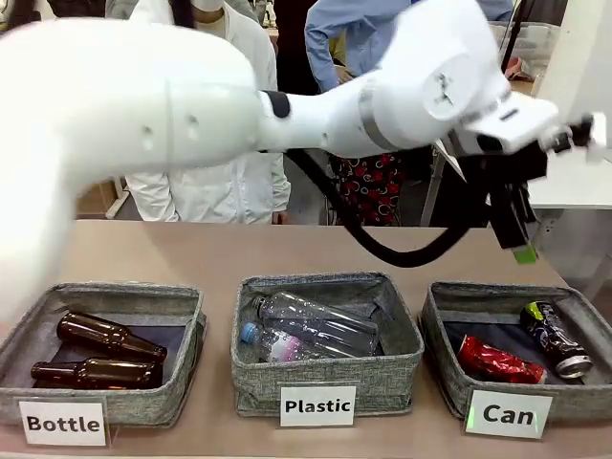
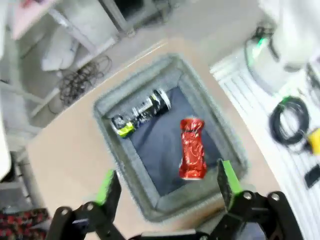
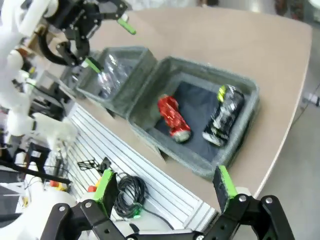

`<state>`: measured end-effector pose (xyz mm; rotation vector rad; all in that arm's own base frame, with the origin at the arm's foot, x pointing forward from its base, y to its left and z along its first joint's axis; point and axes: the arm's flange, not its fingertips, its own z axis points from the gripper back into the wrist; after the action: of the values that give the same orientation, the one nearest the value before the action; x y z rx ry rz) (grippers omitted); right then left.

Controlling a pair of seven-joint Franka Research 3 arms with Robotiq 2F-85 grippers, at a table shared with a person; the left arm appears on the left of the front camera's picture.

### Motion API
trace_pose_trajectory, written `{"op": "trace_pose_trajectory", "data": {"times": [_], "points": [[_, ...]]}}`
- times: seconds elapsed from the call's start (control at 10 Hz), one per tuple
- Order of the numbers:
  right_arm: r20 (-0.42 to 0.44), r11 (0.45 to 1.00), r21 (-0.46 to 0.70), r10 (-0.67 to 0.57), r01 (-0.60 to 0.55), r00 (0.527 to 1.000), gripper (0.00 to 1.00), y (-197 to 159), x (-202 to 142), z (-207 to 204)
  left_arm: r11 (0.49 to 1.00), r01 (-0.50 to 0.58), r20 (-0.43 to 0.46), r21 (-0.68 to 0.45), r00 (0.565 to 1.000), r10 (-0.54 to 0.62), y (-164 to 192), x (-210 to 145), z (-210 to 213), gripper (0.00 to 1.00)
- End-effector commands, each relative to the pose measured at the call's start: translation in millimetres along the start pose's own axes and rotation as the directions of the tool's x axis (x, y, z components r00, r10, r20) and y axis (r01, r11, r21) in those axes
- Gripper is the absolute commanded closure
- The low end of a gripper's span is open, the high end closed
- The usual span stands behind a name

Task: Sort the can waste into the basket.
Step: Pick up the can waste from the table and place it in the right Fabric basket.

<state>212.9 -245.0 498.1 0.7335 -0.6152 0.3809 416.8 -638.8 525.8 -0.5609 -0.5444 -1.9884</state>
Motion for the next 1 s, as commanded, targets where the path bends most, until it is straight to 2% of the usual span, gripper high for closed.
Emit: {"op": "trace_pose_trajectory", "data": {"times": [0.0,0.2,0.3,0.4,0.5,0.6,0.7,0.8,0.9], "points": [[0.056,0.987,0.154,0.046,-0.054,0.997,0.00,3.9,38.6,-33.4,0.983,-0.181,0.159,0.022,0.972,0.176,-77.9,-60.8,56.0,0.00],[0.083,0.951,0.308,-0.002,-0.024,0.997,0.00,9.7,80.8,-88.9,0.956,-0.292,0.267,0.038,0.925,0.272,-129.7,-115.3,116.5,0.00],[0.071,0.940,0.339,-0.009,-0.016,0.997,0.00,15.4,92.7,-118.1,0.924,-0.373,0.289,0.084,0.897,0.336,-158.8,-147.2,139.9,0.00],[0.030,0.933,0.359,0.003,-0.014,1.000,0.00,19.7,100.4,-147.5,0.884,-0.456,0.330,0.104,0.854,0.402,-191.1,-181.4,167.5,0.00],[-0.005,0.904,0.427,0.006,-0.003,1.000,0.00,25.2,106.6,-175.1,0.808,-0.560,0.400,0.185,0.794,0.458,-216.9,-217.8,202.4,0.00],[-0.062,0.852,0.522,0.001,0.031,0.998,0.00,34.7,110.9,-203.8,0.726,-0.661,0.472,0.192,0.710,0.522,-239.6,-256.0,239.1,0.00],[-0.144,0.813,0.576,0.001,0.083,0.990,0.00,44.7,110.0,-242.2,0.608,-0.776,0.574,0.167,0.578,0.581,-261.6,-307.9,274.6,0.00],[-0.204,0.787,0.601,-0.012,0.135,0.979,0.00,49.2,109.3,-274.8,0.576,-0.813,0.628,0.084,0.492,0.603,-279.9,-354.2,296.6,0.00],[-0.242,0.774,0.600,-0.068,0.204,0.968,0.00,56.0,106.0,-298.9,0.537,-0.843,0.631,-0.003,0.415,0.655,-308.2,-393.6,307.8,0.00]]}}
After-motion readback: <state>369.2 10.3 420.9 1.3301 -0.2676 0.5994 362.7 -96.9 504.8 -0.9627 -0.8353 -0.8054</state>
